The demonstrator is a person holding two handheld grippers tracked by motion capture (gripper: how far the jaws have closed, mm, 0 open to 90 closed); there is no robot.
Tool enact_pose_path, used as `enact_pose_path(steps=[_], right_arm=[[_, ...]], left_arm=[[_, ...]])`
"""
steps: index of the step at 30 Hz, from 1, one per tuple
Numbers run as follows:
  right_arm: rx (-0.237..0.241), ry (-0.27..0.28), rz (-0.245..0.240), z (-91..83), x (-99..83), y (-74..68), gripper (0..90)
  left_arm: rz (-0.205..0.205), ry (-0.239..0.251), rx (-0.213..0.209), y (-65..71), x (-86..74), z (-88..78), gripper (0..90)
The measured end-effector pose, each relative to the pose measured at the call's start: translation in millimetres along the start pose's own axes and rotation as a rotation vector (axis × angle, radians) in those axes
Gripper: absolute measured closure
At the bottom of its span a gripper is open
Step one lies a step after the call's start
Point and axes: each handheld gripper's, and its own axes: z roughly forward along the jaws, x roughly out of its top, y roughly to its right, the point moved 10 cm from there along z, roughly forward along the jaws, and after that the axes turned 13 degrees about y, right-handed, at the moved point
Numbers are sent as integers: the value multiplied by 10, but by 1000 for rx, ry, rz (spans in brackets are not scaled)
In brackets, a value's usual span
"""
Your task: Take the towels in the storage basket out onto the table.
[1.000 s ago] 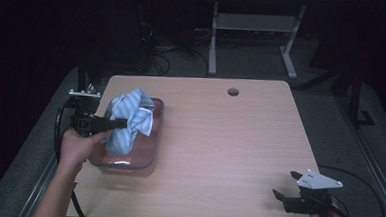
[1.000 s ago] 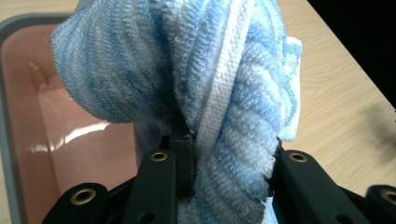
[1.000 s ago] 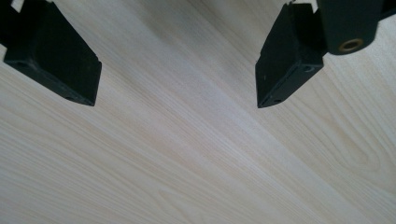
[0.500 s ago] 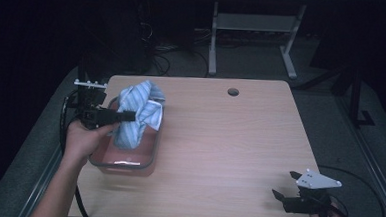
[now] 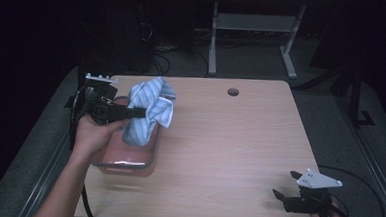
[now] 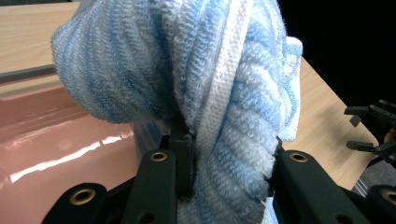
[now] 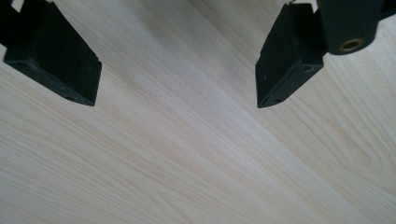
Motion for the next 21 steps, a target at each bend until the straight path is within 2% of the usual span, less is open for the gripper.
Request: enact_pose_path(steps=[7,13,21], right_arm=[[1,3,2,10,15,-10,139],[3,4,-8,15,27,-14,139],[1,7,-2,4,28,-13,138]], left_arm=[[11,-6,-18,107,36,93,684],[27,-16,-51,268,74,218,682],[43,-32,-71,412,92,379,681]])
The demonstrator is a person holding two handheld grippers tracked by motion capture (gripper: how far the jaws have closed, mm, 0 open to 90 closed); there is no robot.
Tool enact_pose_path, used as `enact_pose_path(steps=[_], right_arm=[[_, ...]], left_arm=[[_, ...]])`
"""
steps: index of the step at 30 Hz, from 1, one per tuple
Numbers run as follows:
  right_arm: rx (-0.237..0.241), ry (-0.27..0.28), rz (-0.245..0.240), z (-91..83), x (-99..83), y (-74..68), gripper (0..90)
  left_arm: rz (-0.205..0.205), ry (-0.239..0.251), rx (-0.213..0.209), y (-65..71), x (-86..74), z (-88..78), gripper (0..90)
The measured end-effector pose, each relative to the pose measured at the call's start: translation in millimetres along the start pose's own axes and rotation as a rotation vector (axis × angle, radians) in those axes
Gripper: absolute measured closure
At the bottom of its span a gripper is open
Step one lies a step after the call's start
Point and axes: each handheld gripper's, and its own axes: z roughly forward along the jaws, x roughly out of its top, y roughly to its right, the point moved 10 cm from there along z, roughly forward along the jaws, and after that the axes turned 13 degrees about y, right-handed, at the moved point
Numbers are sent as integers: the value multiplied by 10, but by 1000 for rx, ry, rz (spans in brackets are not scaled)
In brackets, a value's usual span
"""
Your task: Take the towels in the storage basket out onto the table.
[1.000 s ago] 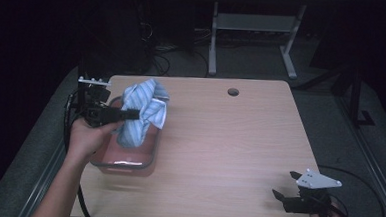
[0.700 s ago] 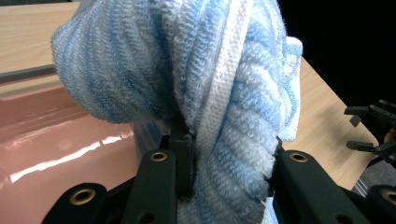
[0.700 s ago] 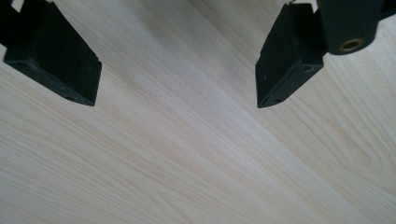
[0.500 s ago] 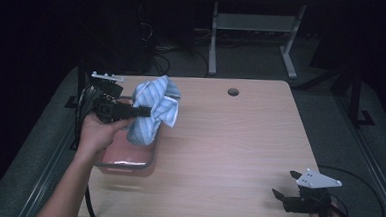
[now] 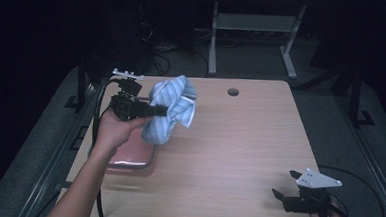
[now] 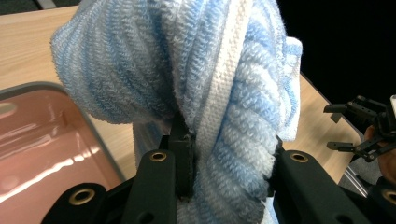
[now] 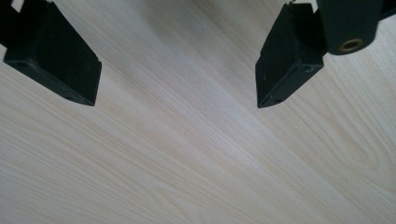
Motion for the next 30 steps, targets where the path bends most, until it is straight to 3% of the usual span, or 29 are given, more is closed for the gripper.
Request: enact_pose_path(steps=[14,25,30], right_arm=[[3,5,0,8,13,4,139],[5,8,0,5,19,5,139],[5,10,5,5,23,6,139]], left_arm=[[27,-53,-22,211,-38,412,677],[38,-78,-27,334,-82,642,674],[55,-111,-32,395,-148,762,674]])
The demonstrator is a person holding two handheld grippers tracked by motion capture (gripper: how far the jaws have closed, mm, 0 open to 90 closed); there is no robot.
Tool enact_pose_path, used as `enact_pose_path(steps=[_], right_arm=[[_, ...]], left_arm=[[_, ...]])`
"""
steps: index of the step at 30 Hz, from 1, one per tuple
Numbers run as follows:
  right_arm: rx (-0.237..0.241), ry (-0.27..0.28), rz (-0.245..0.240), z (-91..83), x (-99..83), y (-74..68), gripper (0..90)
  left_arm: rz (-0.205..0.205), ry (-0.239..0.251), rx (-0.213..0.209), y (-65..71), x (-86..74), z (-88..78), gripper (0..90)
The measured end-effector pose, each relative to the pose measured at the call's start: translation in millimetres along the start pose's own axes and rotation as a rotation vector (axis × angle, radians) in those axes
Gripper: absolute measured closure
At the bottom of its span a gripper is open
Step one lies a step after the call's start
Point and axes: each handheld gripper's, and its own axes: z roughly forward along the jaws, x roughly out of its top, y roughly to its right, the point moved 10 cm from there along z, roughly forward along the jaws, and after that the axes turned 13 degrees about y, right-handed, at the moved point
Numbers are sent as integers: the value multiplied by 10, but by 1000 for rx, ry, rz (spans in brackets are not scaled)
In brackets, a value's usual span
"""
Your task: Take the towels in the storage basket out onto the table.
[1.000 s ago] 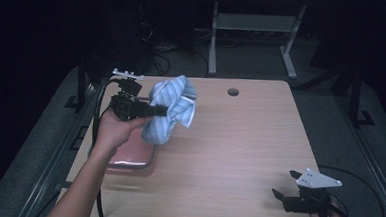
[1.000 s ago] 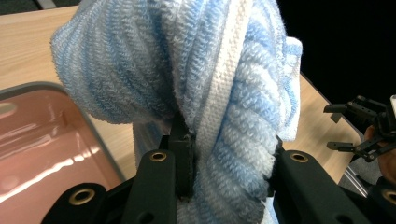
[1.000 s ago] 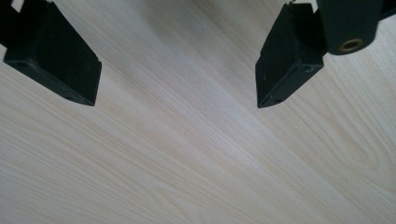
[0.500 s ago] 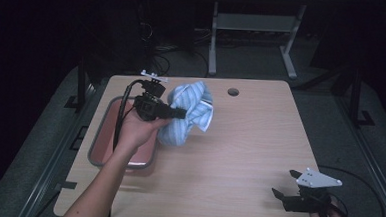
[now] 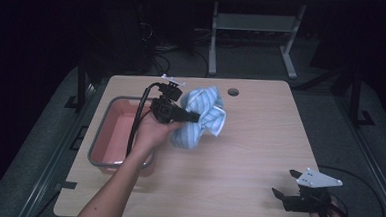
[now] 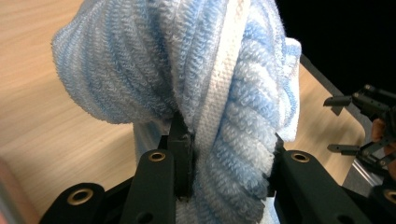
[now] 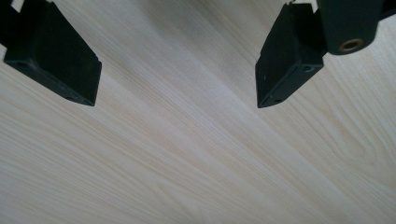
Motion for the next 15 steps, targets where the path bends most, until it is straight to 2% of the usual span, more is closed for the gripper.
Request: enact_pose_path(steps=[7,9,13,15], right_arm=[[-11,-4,-9,-2,-9,24,139],[-17,-5,-10,-2,-12,33,138],[-13,-12,-12,10,-14,21,139],[-13,-13,-30,16,-9,18,139]], left_arm=[[-15,1,-11,34,-55,182,668],[-32,-5,-26,64,-114,299,669],[-32,-27,-35,93,-180,407,670],[-30,-43,-39,117,-230,508,670]])
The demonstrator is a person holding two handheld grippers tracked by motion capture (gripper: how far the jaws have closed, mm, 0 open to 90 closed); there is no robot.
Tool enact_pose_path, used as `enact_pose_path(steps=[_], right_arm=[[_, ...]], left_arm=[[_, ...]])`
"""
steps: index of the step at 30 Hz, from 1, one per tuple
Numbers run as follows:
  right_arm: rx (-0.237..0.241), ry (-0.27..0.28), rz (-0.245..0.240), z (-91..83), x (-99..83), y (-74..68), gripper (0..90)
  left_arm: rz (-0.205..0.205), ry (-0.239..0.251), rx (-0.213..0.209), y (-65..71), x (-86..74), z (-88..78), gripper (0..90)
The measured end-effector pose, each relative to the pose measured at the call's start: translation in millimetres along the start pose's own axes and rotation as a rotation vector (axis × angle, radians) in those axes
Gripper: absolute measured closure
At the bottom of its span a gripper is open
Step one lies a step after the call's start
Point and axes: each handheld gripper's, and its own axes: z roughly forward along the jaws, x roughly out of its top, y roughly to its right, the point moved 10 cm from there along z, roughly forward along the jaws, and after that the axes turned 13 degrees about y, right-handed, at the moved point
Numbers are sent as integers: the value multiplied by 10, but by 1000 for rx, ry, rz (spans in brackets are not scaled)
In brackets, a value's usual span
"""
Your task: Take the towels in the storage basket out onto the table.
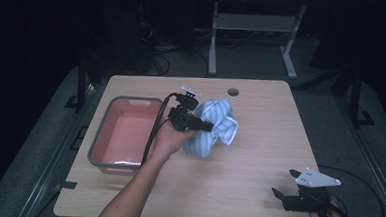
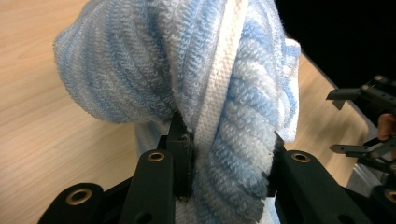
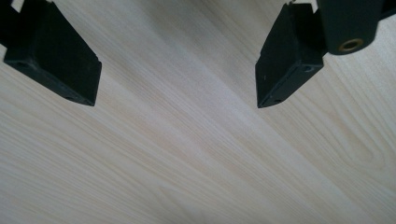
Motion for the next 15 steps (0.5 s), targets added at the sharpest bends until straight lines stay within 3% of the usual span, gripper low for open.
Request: enact_pose_path(steps=[9,15], right_arm=[[-1,-5,6,-10,-10,4,139],[-14,4,18,-37,-8,37,139]], left_arm=[[-13,-20,-10,48,-124,259,669],[-23,-31,3,8,-201,369,669]])
